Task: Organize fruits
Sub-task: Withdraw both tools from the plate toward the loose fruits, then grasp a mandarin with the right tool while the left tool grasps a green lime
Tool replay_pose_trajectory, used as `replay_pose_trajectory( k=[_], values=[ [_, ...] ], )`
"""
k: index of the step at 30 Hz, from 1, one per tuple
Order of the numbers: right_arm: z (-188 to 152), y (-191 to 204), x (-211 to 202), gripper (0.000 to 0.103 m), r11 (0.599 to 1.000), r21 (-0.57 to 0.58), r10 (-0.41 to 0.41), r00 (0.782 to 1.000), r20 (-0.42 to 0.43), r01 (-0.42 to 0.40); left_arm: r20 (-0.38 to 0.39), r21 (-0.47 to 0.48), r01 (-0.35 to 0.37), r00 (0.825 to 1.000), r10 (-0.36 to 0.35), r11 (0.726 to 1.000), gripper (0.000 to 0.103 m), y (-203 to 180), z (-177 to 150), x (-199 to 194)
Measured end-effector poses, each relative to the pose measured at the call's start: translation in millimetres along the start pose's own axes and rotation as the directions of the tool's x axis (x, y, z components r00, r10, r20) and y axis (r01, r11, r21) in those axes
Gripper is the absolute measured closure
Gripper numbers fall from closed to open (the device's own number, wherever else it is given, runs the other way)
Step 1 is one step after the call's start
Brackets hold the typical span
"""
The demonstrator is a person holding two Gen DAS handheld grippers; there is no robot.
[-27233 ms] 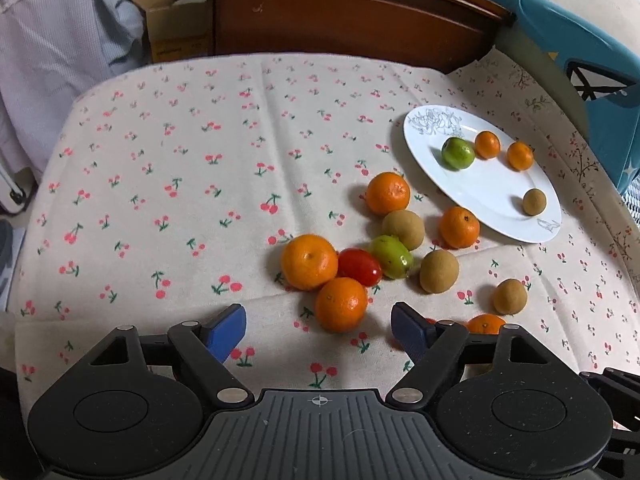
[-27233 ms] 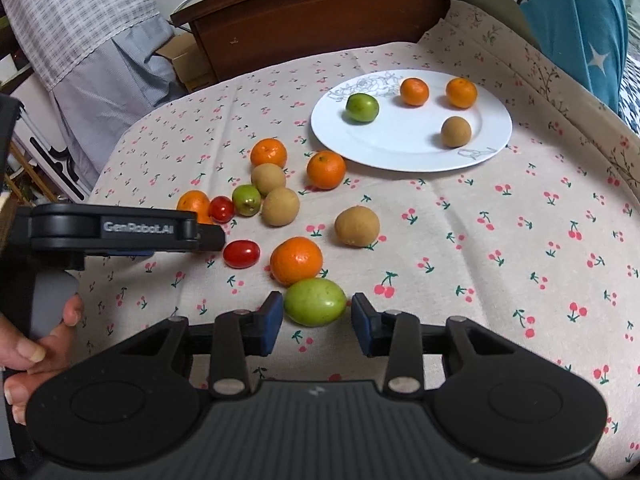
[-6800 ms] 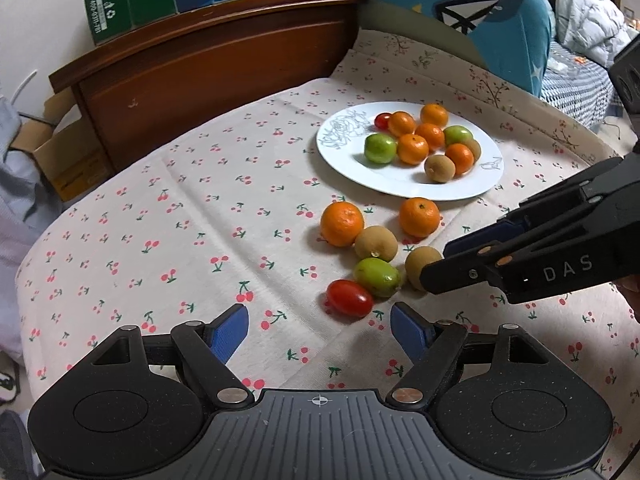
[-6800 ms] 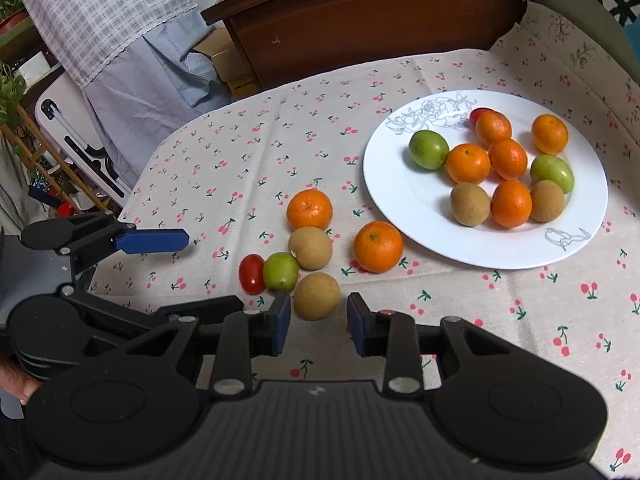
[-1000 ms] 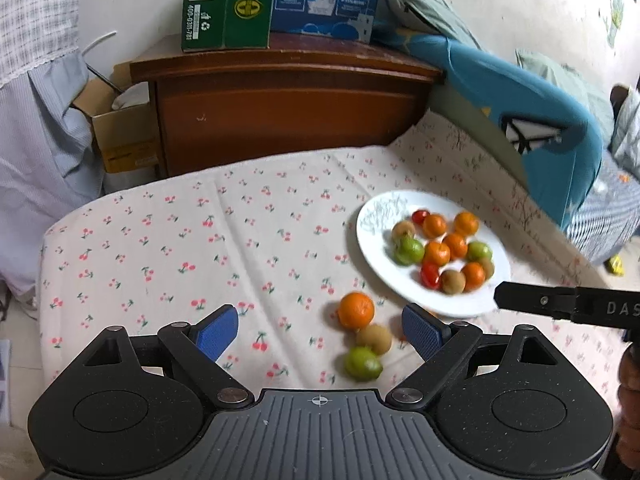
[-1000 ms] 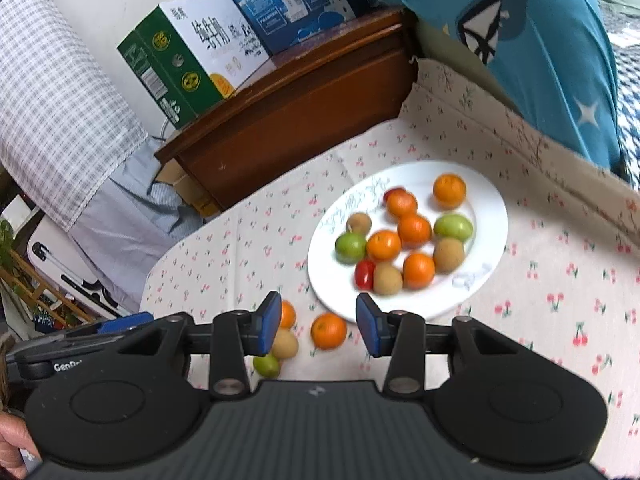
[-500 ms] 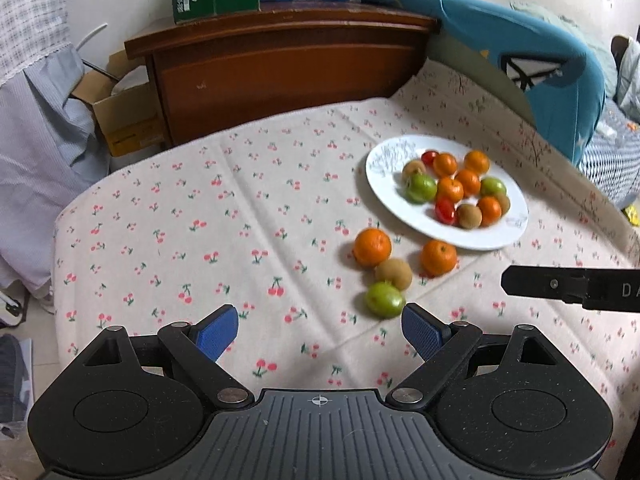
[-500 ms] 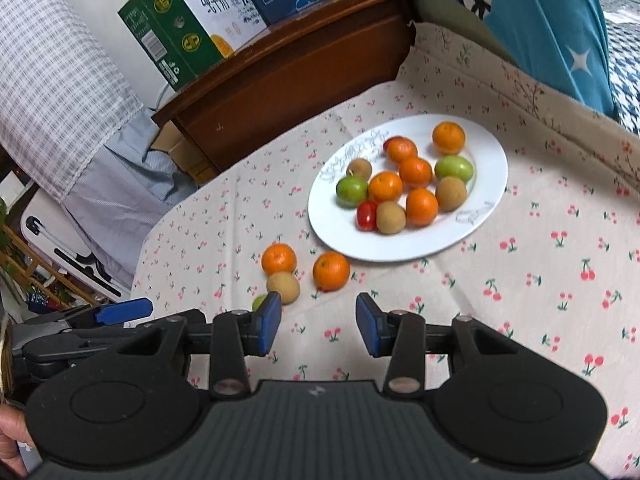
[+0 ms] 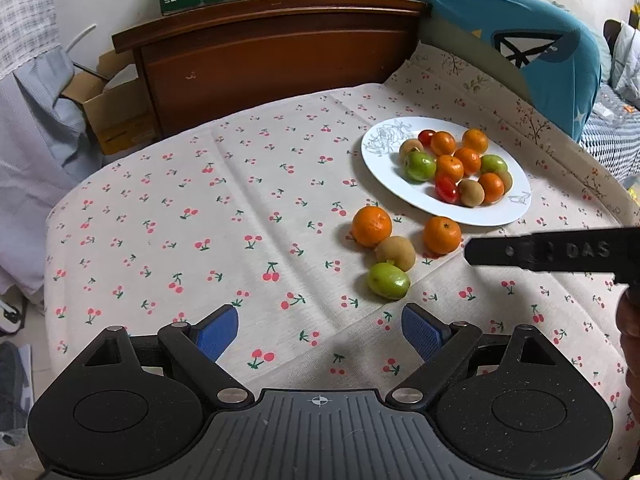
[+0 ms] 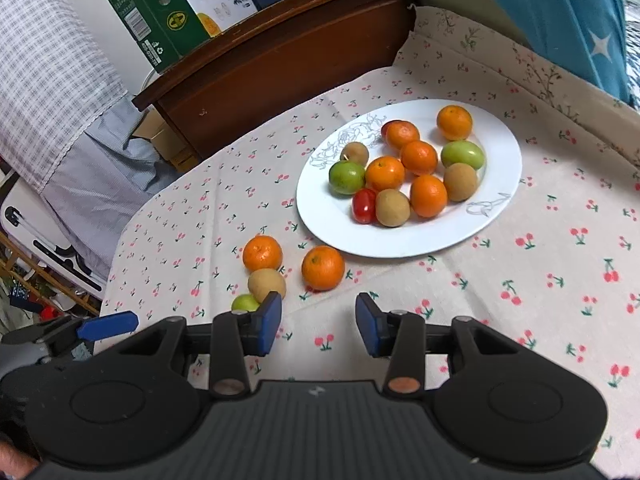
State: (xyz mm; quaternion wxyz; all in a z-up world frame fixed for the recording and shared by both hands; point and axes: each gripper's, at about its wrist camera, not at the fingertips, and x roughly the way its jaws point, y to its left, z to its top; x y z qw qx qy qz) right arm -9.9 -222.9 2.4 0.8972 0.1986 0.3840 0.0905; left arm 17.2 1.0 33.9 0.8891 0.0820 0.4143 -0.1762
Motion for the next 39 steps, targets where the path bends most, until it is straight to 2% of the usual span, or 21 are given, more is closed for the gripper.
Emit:
replay_pose_trajectory(
  k=[10, 16, 25, 30, 32, 36, 39],
  values=[
    [6.6, 3.8, 26.3, 0.063, 1.000, -0.007, -0.024, 1.000, 0.000, 0.024, 0.003, 0.014, 0.024, 1.000, -0.024, 1.000, 0.013, -3.9, -1.3, 9.1],
    [6.2, 10.3, 35.9, 0.074, 0.997, -0.051, -0.058, 0.998, 0.010, 0.059, 0.014, 0.010, 0.047, 0.999, -0.047, 0.999, 0.014, -7.1, -1.2, 14.1],
    [3.9, 4.2, 20.9, 0.075, 1.000, -0.010, -0.023, 0.999, -0.022, 0.023, 0.059, 0.035, 0.091, 0.994, -0.093, 0.995, 0.015, -17.3, 1.8, 21.8],
    [1.2, -5.1, 9.3, 0.075, 1.000, 0.006, -0.020, 0.999, -0.035, 0.020, 0.076, 0.052, 0.118, 0.990, -0.121, 0.992, 0.023, -24.0, 4.6, 28.0],
    [0.5, -10.3, 6.8, 0.075, 1.000, 0.019, -0.019, 0.999, -0.038, 0.019, 0.074, 0.060, 0.123, 0.989, -0.127, 0.991, 0.032, -25.9, 5.4, 31.3],
    [-0.7, -15.9, 6.2, 0.075, 0.999, 0.031, -0.030, 0.999, -0.041, 0.031, 0.070, 0.074, 0.126, 0.989, -0.131, 0.989, 0.035, -27.8, 5.7, 37.6],
    [-1.3, -18.5, 7.2, 0.075, 0.998, 0.044, -0.033, 0.998, -0.047, 0.035, 0.062, 0.069, 0.136, 0.988, -0.141, 0.988, 0.044, -26.6, 6.2, 42.8]
  ],
)
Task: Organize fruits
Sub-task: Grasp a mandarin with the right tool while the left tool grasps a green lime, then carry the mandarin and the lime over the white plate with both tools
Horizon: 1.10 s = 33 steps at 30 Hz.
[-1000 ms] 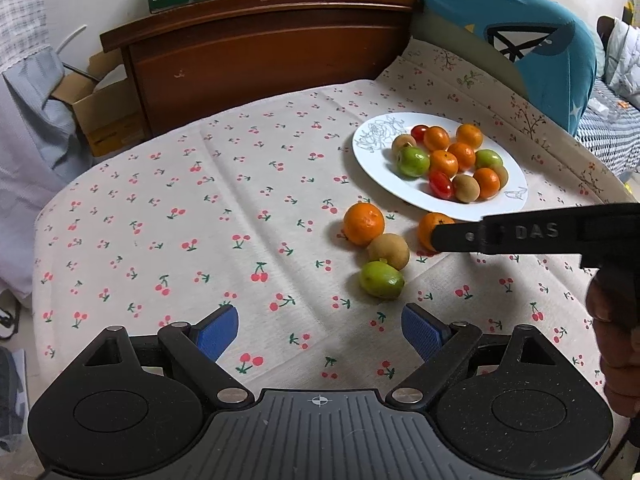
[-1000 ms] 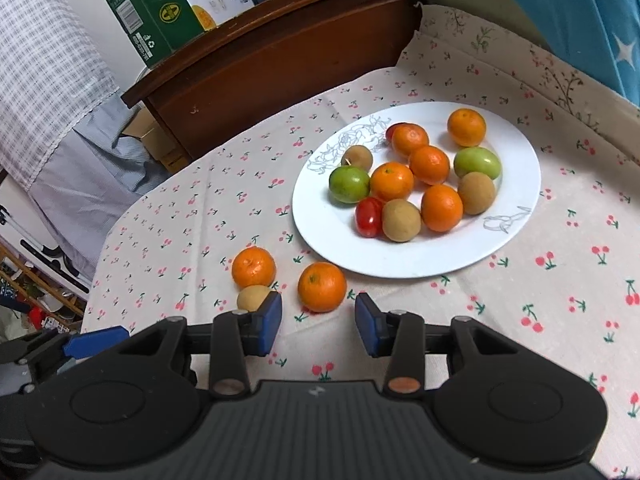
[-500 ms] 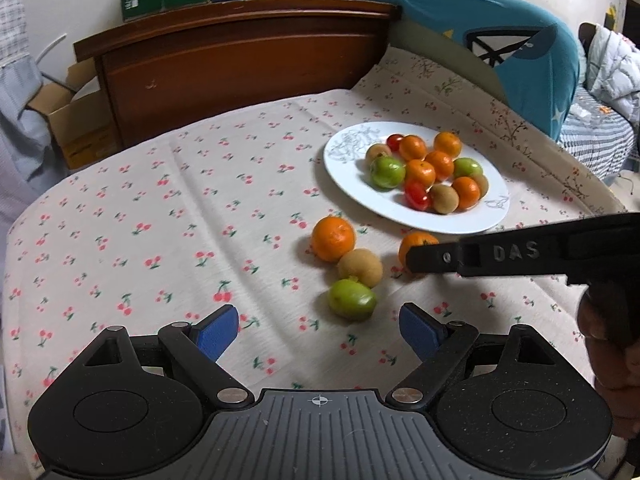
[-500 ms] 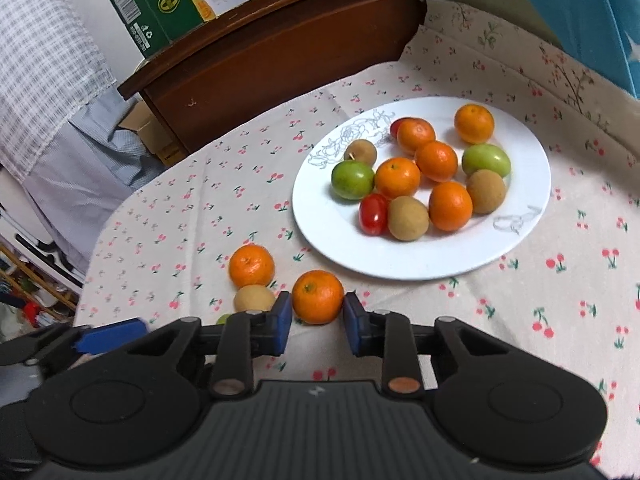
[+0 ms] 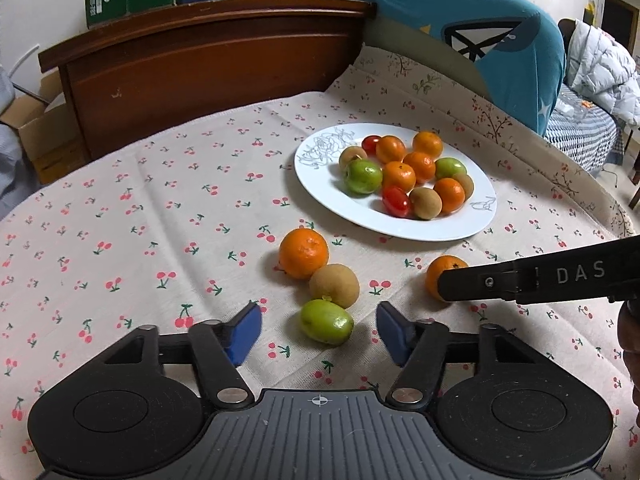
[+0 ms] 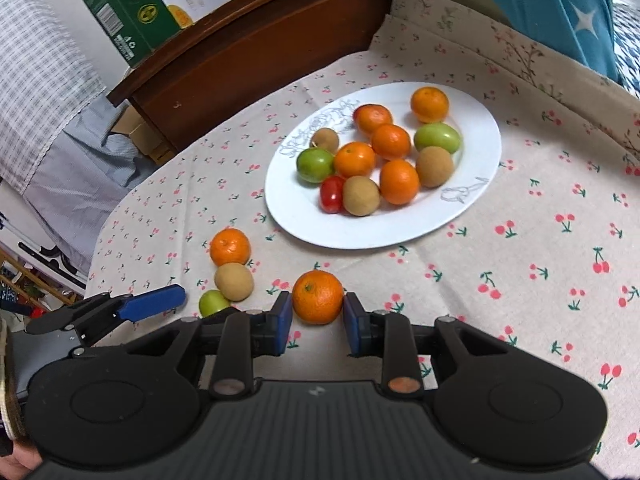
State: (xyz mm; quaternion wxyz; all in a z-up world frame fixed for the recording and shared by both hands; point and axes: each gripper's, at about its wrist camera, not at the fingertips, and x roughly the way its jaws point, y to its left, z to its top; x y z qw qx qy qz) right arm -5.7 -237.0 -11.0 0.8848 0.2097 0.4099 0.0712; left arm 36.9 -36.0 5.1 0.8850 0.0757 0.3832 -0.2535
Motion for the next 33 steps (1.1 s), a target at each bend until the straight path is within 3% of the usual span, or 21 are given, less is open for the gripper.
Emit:
replay_pose_trajectory(
  k=[9, 23, 33],
  values=[
    [-0.4, -0.2, 0.4, 0.075, 1.000, 0.003, -0.002, 1.000, -0.002, 0.002, -0.004, 0.016, 0.037, 0.999, -0.037, 0.999, 0.074, -2.2, -1.0, 6.4],
    [-0.7, 0.7, -7.4, 0.076, 1.000, -0.011, 0.024, 1.000, 0.015, -0.024, 0.028, -0.006, 0.018, 0.999, -0.018, 1.000, 0.075, -5.5, 2.7, -16.1],
    [10.0, 5.1, -29.4, 0.076, 0.997, -0.007, 0.075, 0.995, 0.071, -0.075, 0.102, -0.052, 0.045, 0.994, -0.040, 0.998, 0.075, -7.0, 17.2, -36.9]
  ],
)
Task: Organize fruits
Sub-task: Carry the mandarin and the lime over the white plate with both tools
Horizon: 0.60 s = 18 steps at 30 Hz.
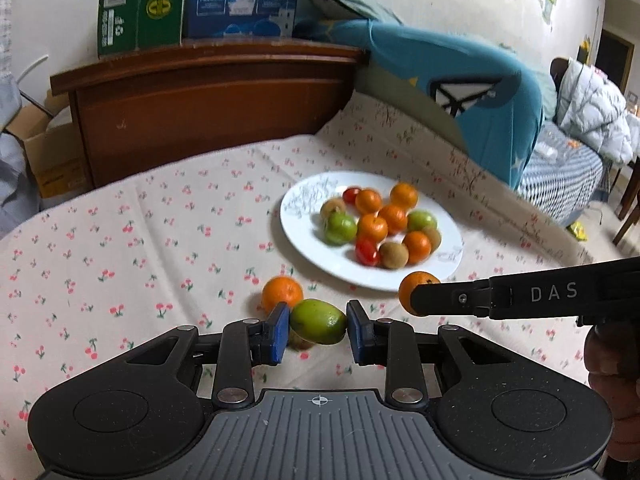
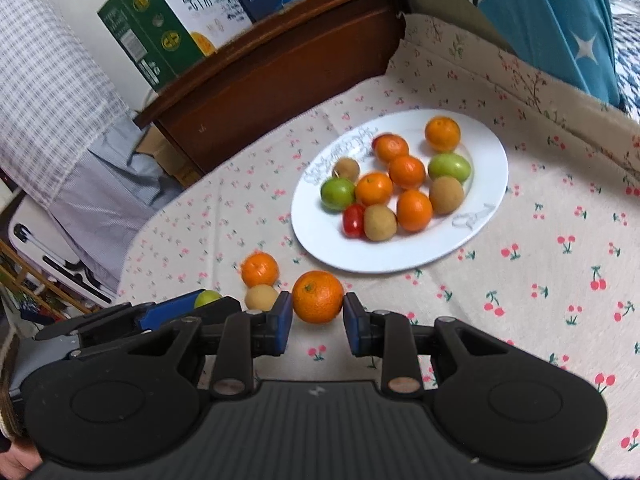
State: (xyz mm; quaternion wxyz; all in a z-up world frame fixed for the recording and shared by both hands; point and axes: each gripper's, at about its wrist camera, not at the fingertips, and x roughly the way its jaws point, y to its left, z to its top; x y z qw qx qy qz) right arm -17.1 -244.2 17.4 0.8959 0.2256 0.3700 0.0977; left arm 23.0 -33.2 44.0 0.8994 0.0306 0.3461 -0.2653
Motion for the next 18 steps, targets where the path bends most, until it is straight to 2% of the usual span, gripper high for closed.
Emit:
replay_pose_trajectory(
  k=[11, 18],
  values=[
    [24.9, 2.2, -28.6, 0.075, 0.999, -0.026, 0.024, 0.997, 0.074, -0.022, 0.068, -0.013, 0.021, 0.998, -0.020, 1.000, 0.075, -5.0, 19.3, -12.7],
    [54.8, -12.5, -40.9, 0.075, 1.000, -0.012, 0.020, 0.991, 0.134, -0.018, 0.085, -0.001, 0.050, 0.995, -0.050, 0.999, 0.075, -7.2, 37.0, -6.5]
  ],
)
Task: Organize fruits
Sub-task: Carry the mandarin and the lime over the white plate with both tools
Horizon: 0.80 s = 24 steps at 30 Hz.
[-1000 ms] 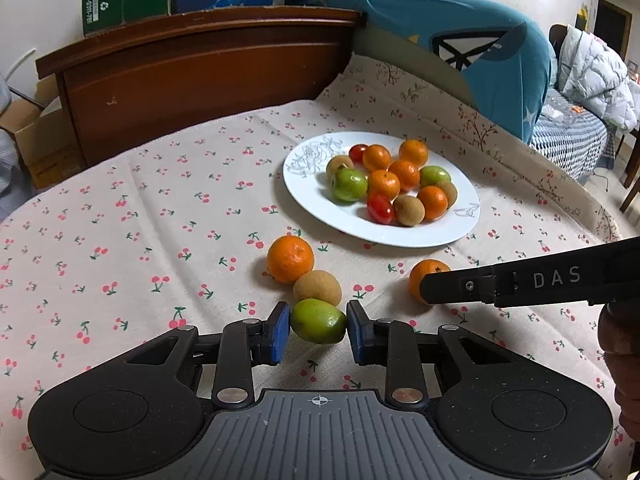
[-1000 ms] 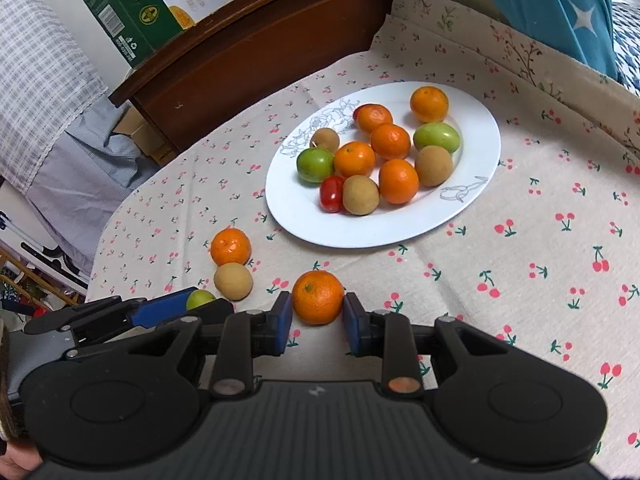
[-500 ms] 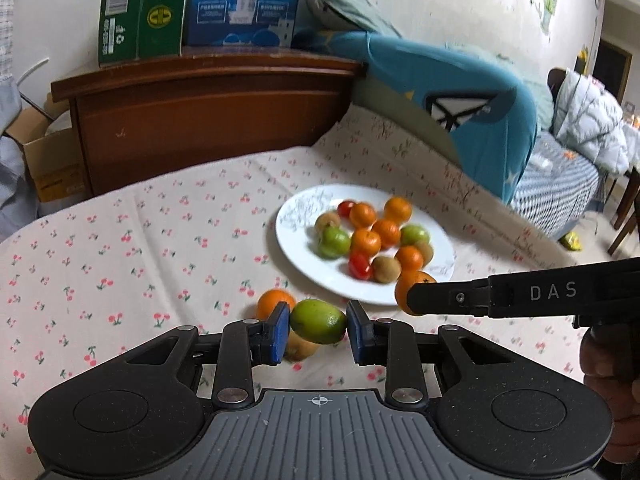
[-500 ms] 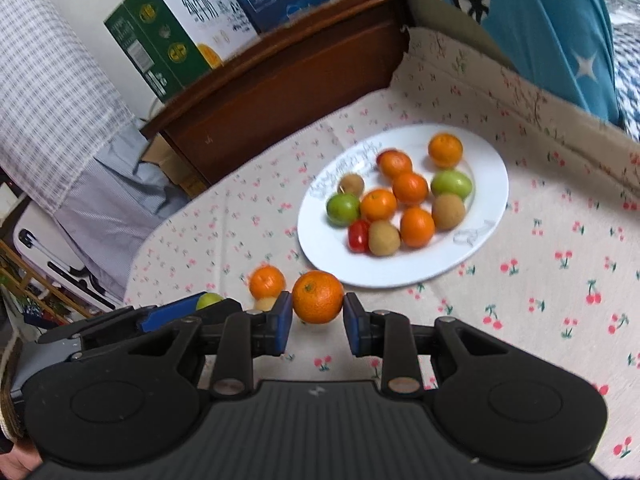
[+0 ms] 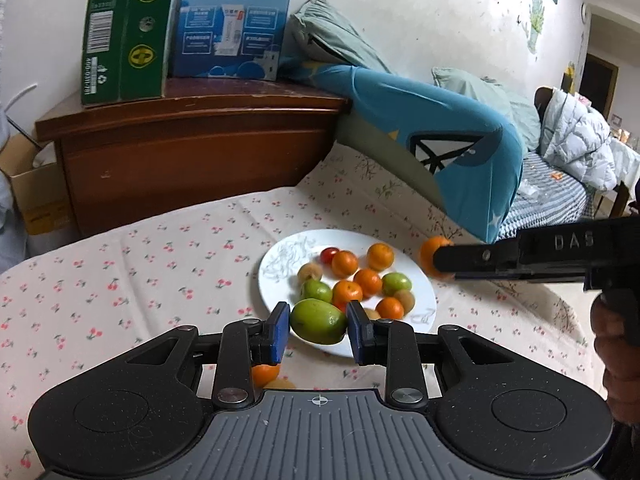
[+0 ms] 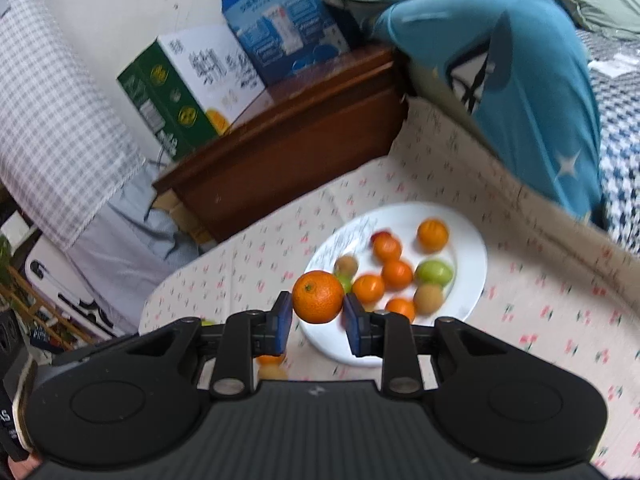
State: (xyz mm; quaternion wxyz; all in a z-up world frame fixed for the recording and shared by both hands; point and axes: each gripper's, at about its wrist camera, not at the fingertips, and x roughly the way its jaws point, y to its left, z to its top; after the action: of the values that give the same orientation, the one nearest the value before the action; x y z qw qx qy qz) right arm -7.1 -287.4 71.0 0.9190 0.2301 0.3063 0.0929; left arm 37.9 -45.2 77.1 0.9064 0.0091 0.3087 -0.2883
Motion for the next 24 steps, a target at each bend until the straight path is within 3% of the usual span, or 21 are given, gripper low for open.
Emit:
replay_pose_trajectory(
  k=[11, 24],
  values=[
    [29.5, -25.9, 13.8, 0.075, 0.998, 0.065, -0.023, 0.999, 0.022, 0.021, -0.016, -0.003, 0.022, 1.000, -0.022, 1.000, 0.075, 4.1, 16.8, 29.1],
    [33.6, -47.2, 54.2, 0.075, 0.984, 0.171, -0.049, 0.997, -0.057, 0.058, -0.118, -0.027, 0.030, 0.993, -0.033, 0.999, 0.075, 9.6, 13.7, 74.6]
  ],
)
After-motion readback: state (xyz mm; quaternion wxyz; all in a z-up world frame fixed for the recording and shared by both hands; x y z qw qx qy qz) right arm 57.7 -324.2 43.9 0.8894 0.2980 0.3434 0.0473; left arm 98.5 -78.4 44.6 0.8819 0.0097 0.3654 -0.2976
